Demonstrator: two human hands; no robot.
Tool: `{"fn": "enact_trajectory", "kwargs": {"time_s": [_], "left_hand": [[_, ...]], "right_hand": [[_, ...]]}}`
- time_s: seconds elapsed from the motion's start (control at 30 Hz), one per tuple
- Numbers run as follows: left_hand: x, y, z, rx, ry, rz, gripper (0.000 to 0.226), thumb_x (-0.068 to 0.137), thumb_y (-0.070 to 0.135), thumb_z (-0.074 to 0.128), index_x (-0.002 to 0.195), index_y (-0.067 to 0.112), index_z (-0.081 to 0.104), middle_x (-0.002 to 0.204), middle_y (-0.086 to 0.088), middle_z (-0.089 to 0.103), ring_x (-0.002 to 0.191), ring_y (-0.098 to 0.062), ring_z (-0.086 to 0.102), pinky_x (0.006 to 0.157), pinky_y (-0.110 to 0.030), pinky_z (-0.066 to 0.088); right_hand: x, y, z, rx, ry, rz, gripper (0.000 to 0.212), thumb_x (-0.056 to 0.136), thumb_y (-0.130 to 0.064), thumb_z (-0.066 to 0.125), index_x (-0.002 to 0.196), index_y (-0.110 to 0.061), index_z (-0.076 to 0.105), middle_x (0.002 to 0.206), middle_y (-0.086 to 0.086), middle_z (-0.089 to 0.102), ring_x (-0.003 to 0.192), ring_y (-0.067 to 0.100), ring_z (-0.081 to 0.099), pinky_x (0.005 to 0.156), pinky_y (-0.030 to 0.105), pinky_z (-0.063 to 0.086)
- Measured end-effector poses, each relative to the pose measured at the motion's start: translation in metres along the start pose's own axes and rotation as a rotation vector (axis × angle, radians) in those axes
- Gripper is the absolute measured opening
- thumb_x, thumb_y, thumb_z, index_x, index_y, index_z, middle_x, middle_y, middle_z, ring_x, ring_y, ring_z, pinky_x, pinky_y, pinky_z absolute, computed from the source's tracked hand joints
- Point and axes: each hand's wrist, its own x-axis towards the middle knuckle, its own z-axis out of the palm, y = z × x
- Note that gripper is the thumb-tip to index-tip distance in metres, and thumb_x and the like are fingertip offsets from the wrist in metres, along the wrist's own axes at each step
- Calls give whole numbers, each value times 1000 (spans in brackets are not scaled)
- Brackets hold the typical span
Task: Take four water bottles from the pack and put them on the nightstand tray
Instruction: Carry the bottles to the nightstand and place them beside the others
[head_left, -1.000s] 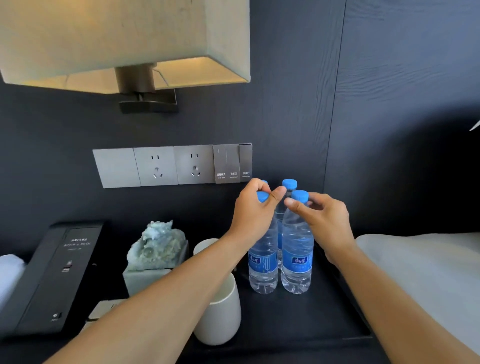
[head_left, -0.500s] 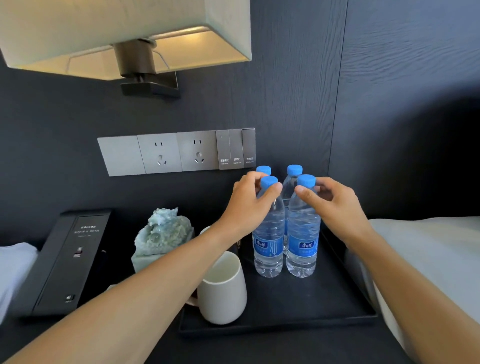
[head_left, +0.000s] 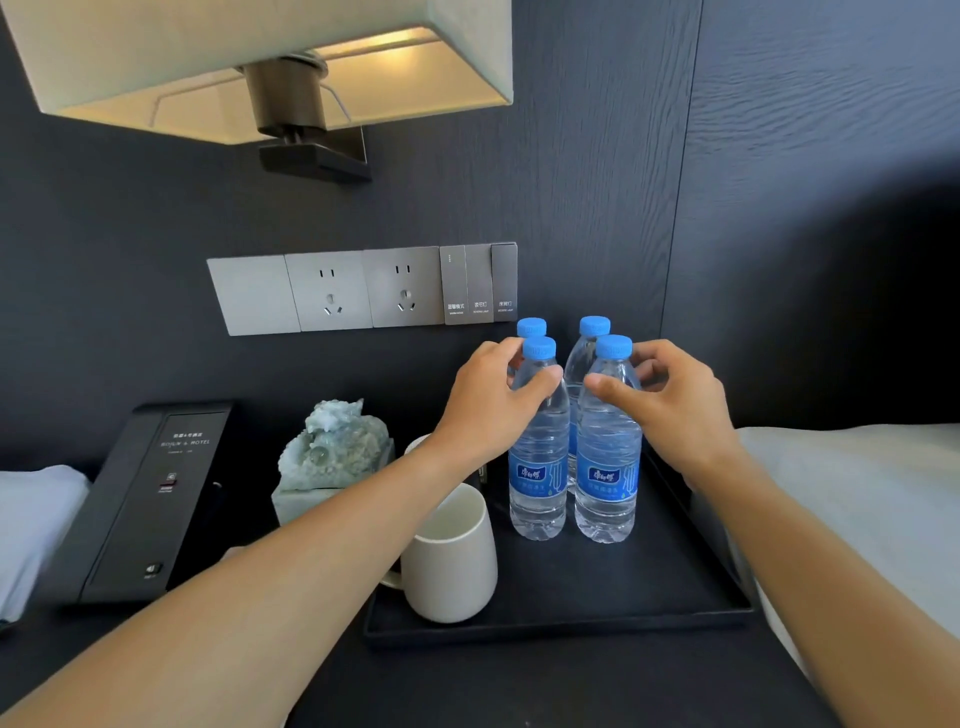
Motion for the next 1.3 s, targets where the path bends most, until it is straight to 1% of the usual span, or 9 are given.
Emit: {"fn": "enact_trajectory", "kwargs": {"time_s": [0.17,0.37,0.57,0.7,0.77,0.9,1.03,1.23,1.3], "left_hand": [[-4,-1,0,35,20,-24,42,90,47,68,124,22,62,109,1,60,87,-10,57,76,-27,50],[-10,-9,-4,29,-117,-62,74,75,40,87,138,27,50,123,-1,59,105,-19,63,87,-41,59],[-8,-12,-2,-12,-97,-34,75,74,38,89,138,28,51,116,3,58,97,-14,61,78,-28,51],[-9,-16,-2,-13,-102,-24,77,76,39,87,141,29,48,116,5,56,100,-14,61,79,-27,52],[-8,-17,-2,-17,-110,-25,77,77,39,86,143,30,47,119,3,56,102,-15,61,82,-30,54],[-8,-17,-3,-25,-140,-36,79,79,39,85,146,29,45,128,0,57,109,-17,60,90,-37,57],[-9,-17,-5,-50,-160,-45,79,80,37,84,148,28,44,130,-2,58,112,-21,61,92,-41,58],[-10,-15,-5,-66,-178,-60,80,81,36,84,149,29,42,135,-5,58,117,-25,61,96,-46,57],[-9,-14,-6,-62,-193,-59,80,81,36,85,148,28,43,135,-6,59,117,-25,62,96,-46,57]], "right_hand": [[-4,0,2,-39,54,6,48,76,-52,81,112,-24,66,90,-6,69,80,10,67,68,34,58],[-5,1,2,25,47,-14,31,82,-44,79,107,-31,65,91,-9,68,87,11,68,76,37,59],[-1,1,-2,-6,-68,-20,42,83,-45,78,116,-28,60,93,-13,66,82,5,67,66,22,52],[-3,4,-7,-42,-229,-6,57,76,-30,86,125,-30,58,102,-8,70,86,8,72,76,34,61],[-4,5,-7,-81,-227,-23,60,75,-24,87,128,-27,59,109,-1,68,92,13,71,81,39,62],[-5,5,-4,-104,-155,-57,60,75,-24,89,128,-21,61,106,-3,67,91,10,66,73,26,55],[-10,5,0,-102,-97,-57,59,75,-27,89,128,-21,61,113,3,66,94,17,66,81,37,59],[-8,4,0,-149,-107,-23,66,73,-38,88,129,-24,56,110,3,64,89,16,67,76,39,60],[-8,5,-2,-154,-124,-27,67,73,-41,87,130,-25,55,110,2,63,89,15,67,72,33,58]]}}
